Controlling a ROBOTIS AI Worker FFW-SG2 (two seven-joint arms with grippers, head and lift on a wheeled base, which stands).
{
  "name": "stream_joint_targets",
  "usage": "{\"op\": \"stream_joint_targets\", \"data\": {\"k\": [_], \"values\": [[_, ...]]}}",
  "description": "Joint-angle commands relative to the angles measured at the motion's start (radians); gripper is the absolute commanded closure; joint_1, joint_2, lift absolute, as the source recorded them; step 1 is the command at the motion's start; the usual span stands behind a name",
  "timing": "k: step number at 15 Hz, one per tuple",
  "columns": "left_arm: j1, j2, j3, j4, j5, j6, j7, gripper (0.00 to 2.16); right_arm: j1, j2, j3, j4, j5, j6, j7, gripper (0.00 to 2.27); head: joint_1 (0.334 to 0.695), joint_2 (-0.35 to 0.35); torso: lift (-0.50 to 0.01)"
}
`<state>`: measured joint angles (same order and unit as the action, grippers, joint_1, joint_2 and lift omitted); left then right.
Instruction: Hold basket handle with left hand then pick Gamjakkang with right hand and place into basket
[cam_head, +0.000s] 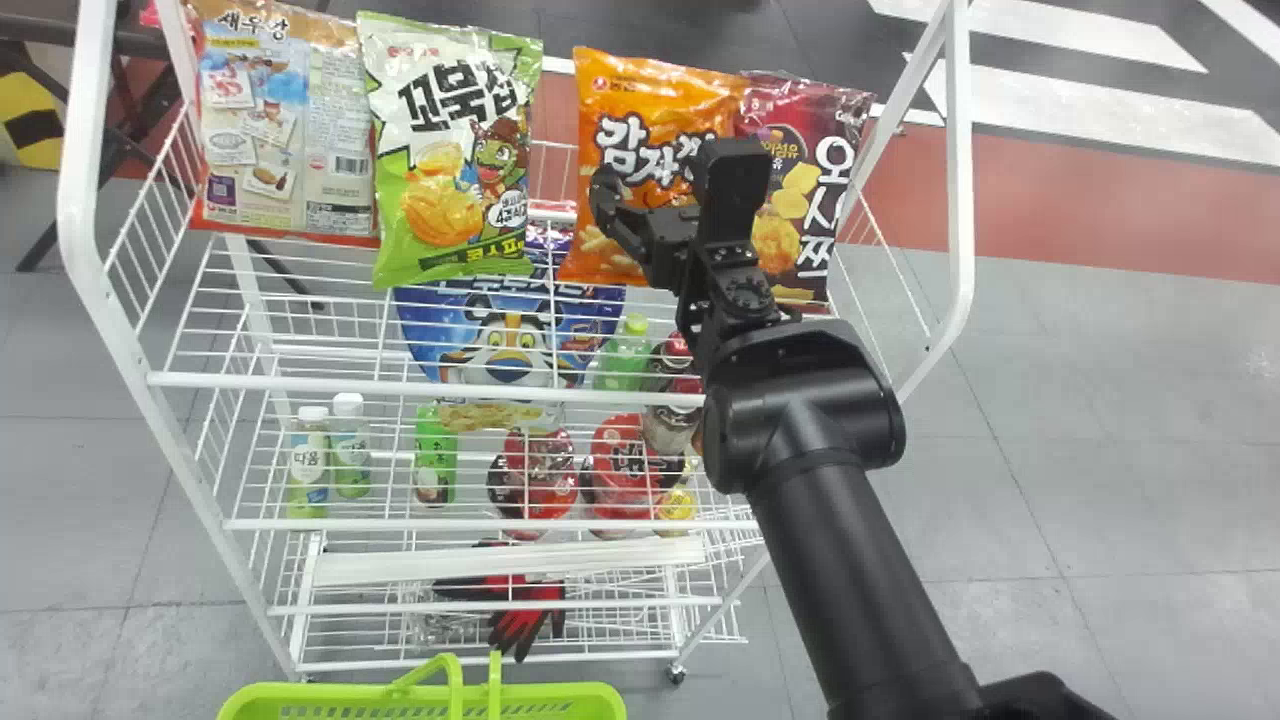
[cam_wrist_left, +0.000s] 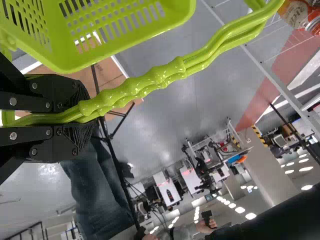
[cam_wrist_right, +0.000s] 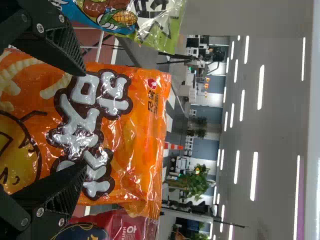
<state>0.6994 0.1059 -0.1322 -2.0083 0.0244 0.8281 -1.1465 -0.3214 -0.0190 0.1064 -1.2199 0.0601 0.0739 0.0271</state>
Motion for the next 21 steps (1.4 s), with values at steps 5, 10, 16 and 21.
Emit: {"op": "stream_joint_targets", "data": {"k": [5, 10, 16, 21], "values": [[-0.009, 0.001, -0.001, 0.013, 0.0, -0.028, -0.015, 2.15, -0.053, 0.01, 0.015, 0.072, 0.041, 0.07, -0.012, 1.24, 0.695, -0.232, -0.019], [-0.009, 0.001, 0.005, 0.026, 0.006, -0.056, -0.015, 2.15, -0.016, 0.01, 0.03, 0.082, 0.063, -0.133, -0.092, 2.24, 0.695, -0.238, -0.019], [-0.003, -0.002, 0.006, 0.029, 0.008, -0.086, -0.01, 2.15, 0.058, 0.007, 0.058, -0.018, 0.067, -0.194, -0.162, 2.24, 0.695, -0.233, -0.019], [-0.001, -0.002, 0.005, 0.031, 0.005, -0.086, -0.009, 2.15, 0.232, -0.033, 0.073, -0.34, -0.003, -0.013, -0.125, 2.24, 0.695, -0.238, -0.019]]}}
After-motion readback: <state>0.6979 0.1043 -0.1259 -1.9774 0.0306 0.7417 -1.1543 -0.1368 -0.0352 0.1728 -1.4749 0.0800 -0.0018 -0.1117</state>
